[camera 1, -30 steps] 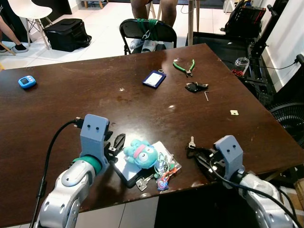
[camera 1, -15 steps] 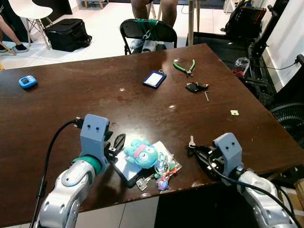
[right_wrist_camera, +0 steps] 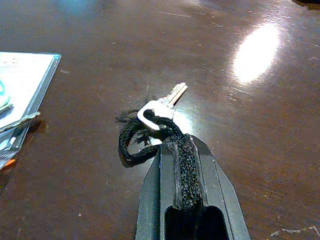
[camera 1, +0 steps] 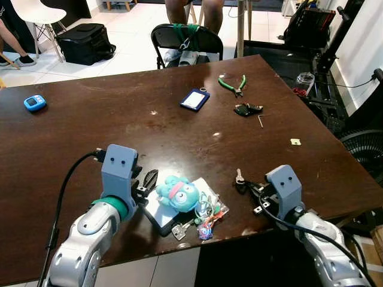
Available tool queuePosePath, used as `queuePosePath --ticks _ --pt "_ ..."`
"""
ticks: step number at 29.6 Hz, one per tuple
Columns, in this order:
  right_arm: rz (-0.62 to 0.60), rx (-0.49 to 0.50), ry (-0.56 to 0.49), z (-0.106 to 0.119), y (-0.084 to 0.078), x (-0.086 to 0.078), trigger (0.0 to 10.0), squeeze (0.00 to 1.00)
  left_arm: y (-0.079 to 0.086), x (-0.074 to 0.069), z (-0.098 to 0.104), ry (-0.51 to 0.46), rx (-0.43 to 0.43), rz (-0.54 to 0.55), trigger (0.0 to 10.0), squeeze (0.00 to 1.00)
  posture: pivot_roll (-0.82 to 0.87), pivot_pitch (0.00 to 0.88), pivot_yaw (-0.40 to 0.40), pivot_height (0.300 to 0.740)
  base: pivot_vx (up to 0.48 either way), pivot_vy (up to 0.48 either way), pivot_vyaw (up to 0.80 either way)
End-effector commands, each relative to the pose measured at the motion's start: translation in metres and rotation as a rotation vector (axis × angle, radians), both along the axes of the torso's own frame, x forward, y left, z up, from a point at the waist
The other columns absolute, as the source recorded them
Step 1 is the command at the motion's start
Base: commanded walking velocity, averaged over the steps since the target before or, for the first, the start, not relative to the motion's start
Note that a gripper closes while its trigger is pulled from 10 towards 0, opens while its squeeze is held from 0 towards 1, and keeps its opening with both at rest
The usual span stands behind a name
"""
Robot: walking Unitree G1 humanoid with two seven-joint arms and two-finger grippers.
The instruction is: Hang keys on a hook
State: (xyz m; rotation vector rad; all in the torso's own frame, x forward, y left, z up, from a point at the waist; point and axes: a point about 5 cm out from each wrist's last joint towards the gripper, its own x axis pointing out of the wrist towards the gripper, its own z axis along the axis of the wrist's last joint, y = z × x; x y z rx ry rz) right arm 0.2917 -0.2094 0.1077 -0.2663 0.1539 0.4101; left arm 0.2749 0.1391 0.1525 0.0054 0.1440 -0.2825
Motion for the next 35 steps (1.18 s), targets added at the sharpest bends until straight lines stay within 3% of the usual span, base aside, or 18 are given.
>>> queuePosePath --ticks 1,2,4,6,7,9,10,12,13,15,16,23,27,31,35 --pt "-0.038 0.034 -0.007 0.0 -0.003 0.001 0.0 0.0 0.004 -0.002 -0.002 0.013 0.011 0.014 10.0 0.0 -0.09 0.087 0.149 0.74 0.0 0.0 0.0" --pt "-0.038 0.034 -0.007 0.0 -0.003 0.001 0.0 0.0 0.004 -0.002 -0.002 0.013 0.011 0.014 10.0 0.0 -0.09 0.087 0.149 0.74 0.0 0.0 0.0" --pt "-0.069 0.137 -0.12 0.026 -0.002 0.007 0.0 0.0 0.004 -0.002 -0.002 0.013 0.011 0.014 10.0 0.0 -0.09 0.088 0.149 0.74 0.0 0.0 0.0" --pt "-0.069 0.137 -0.12 0.026 -0.002 0.007 0.0 0.0 0.004 -0.002 -0.002 0.013 0.011 0.014 10.0 0.0 -0.09 0.088 0.149 0.74 0.0 0.0 0.0" --pt "-0.081 0.199 -0.193 0.046 0.001 0.011 5.7 0.0 0.005 -0.002 -0.002 0.013 0.011 0.014 10.0 0.0 -0.1 0.088 0.15 0.74 0.0 0.0 0.0" --pt "-0.081 0.199 -0.193 0.046 0.001 0.011 5.7 0.0 0.005 -0.002 -0.002 0.013 0.011 0.014 10.0 0.0 -0.1 0.088 0.15 0.74 0.0 0.0 0.0" --pt "-0.084 0.258 -0.277 0.069 0.006 0.014 10.0 0.0 0.004 -0.002 -0.002 0.01 0.011 0.014 10.0 0.0 -0.1 0.088 0.15 0.74 0.0 0.0 0.0" --pt "-0.084 0.258 -0.277 0.069 0.006 0.014 10.0 0.0 0.004 -0.002 -0.002 0.01 0.011 0.014 10.0 0.0 -0.1 0.088 0.15 0.74 0.0 0.0 0.0" --pt "-0.092 0.337 -0.372 0.097 0.012 0.018 10.0 0.0 0.005 -0.001 -0.001 0.004 0.006 0.019 10.0 0.0 -0.1 0.082 0.147 0.74 0.0 0.0 0.0" --pt "-0.092 0.337 -0.372 0.097 0.012 0.018 10.0 0.0 0.005 -0.001 -0.001 0.004 0.006 0.019 10.0 0.0 -0.1 0.082 0.147 0.74 0.0 0.0 0.0" --pt "-0.104 0.394 -0.42 0.112 0.017 0.02 10.0 0.0 0.006 0.0 0.0 -0.005 -0.001 0.035 10.0 0.0 -0.1 0.076 0.137 0.74 0.0 0.0 0.0" --pt "-0.103 0.435 -0.436 0.119 0.021 0.021 10.0 0.0 0.007 0.0 0.001 -0.013 -0.007 0.05 10.0 0.0 -0.1 0.076 0.135 0.74 0.0 0.0 0.0" --pt "-0.118 0.469 -0.443 0.116 0.032 0.02 10.0 0.0 0.015 0.005 0.015 -0.095 -0.008 0.147 10.0 0.0 -0.1 0.061 0.127 0.74 0.0 0.0 0.0" --pt "-0.179 0.355 -0.47 0.104 0.037 0.017 10.0 0.0 0.029 0.008 0.025 -0.191 0.11 0.24 10.0 0.0 -0.11 0.036 0.116 0.74 0.0 0.0 0.0" --pt "-0.18 0.312 -0.448 0.094 0.039 0.015 10.0 0.0 0.032 0.008 0.027 -0.21 0.131 0.265 10.0 0.0 -0.11 0.024 0.109 0.74 0.0 0.0 0.0"
